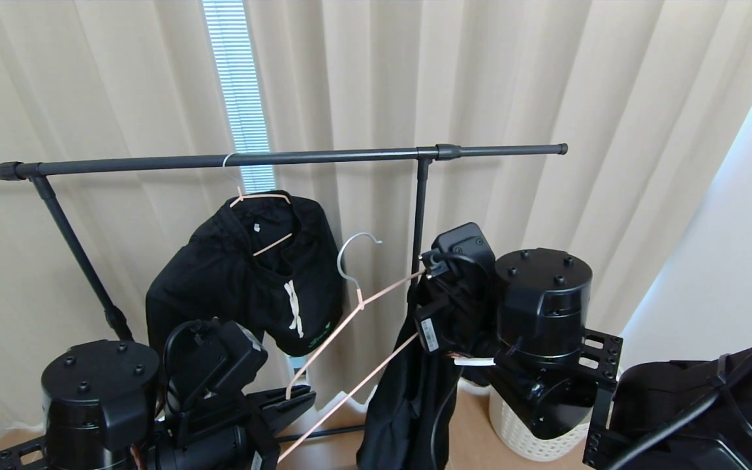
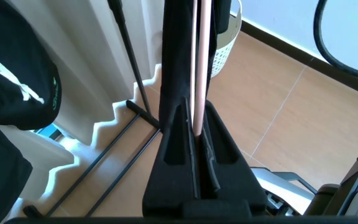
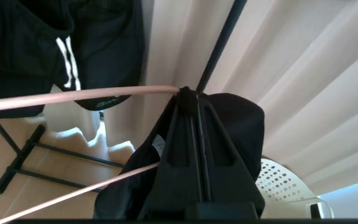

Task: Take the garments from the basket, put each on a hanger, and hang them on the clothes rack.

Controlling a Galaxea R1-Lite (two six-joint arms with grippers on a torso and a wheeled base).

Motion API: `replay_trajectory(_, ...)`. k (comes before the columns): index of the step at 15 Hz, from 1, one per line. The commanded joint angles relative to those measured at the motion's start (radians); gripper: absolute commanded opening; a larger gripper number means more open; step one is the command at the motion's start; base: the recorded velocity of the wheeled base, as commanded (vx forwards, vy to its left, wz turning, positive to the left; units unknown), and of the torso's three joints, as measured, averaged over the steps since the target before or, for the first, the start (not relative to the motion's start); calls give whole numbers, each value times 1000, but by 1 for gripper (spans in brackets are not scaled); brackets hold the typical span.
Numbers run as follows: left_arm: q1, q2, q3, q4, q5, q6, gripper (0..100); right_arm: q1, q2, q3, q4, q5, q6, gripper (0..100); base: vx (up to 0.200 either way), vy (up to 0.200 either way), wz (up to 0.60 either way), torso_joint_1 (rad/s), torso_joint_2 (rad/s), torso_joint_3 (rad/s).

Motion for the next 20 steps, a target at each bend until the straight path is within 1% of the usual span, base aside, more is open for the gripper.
replay_trajectory(1, 0, 2, 0, 0, 0, 0, 0, 16, -2, 2, -1, 4, 0, 0, 0, 0, 0, 0, 0, 0)
replay_trajectory(3, 0, 7, -2, 0, 0, 0, 0, 36, -8, 2, -1, 12, 14, 0, 0, 0, 0, 0, 0, 0)
replay_trajectory(5, 0, 9, -2, 0, 0, 0, 0, 53, -31, 19, 1, 52, 28, 0, 0, 0, 0, 0, 0, 0)
replay_trajectory(6, 0, 9, -2, 0, 0, 0, 0, 56, -35, 21, 1, 56, 28, 0, 0, 0, 0, 0, 0, 0)
replay_trajectory(7, 0, 7, -2, 0, 0, 0, 0, 70, -63, 33, 1, 85, 28, 0, 0, 0, 0, 0, 0, 0)
replay_trajectory(9, 0, 7, -2, 0, 0, 0, 0, 76, -83, 42, 1, 116, 38, 0, 0, 0, 0, 0, 0, 0)
replay_trajectory(10, 2, 7, 0, 0, 0, 0, 0, 76, -92, 50, 1, 148, 46, 0, 0, 0, 0, 0, 0, 0)
replay_trajectory(12, 2, 7, 0, 0, 0, 0, 0, 76, -106, 56, 1, 179, 49, 0, 0, 0, 0, 0, 0, 0)
replay_trajectory(13, 0, 7, 0, -2, 0, 0, 0, 79, -107, 56, 1, 182, 58, 0, 0, 0, 0, 0, 0, 0)
replay_trajectory(14, 2, 7, 0, 0, 0, -2, 0, 87, -117, 59, 1, 205, 71, 0, 0, 0, 0, 0, 0, 0)
replay_trajectory(16, 0, 9, 1, 0, 0, 0, 0, 87, -146, 88, 1, 302, 77, 0, 0, 0, 0, 0, 0, 0)
replay_trajectory(18, 0, 7, 1, -2, -2, -2, 0, 87, -169, 102, 1, 340, 78, 0, 0, 0, 0, 0, 0, 0)
replay_trajectory(20, 0, 5, 3, -2, -2, 0, 0, 86, -204, 105, 9, 432, 126, 0, 0, 0, 0, 0, 0, 0)
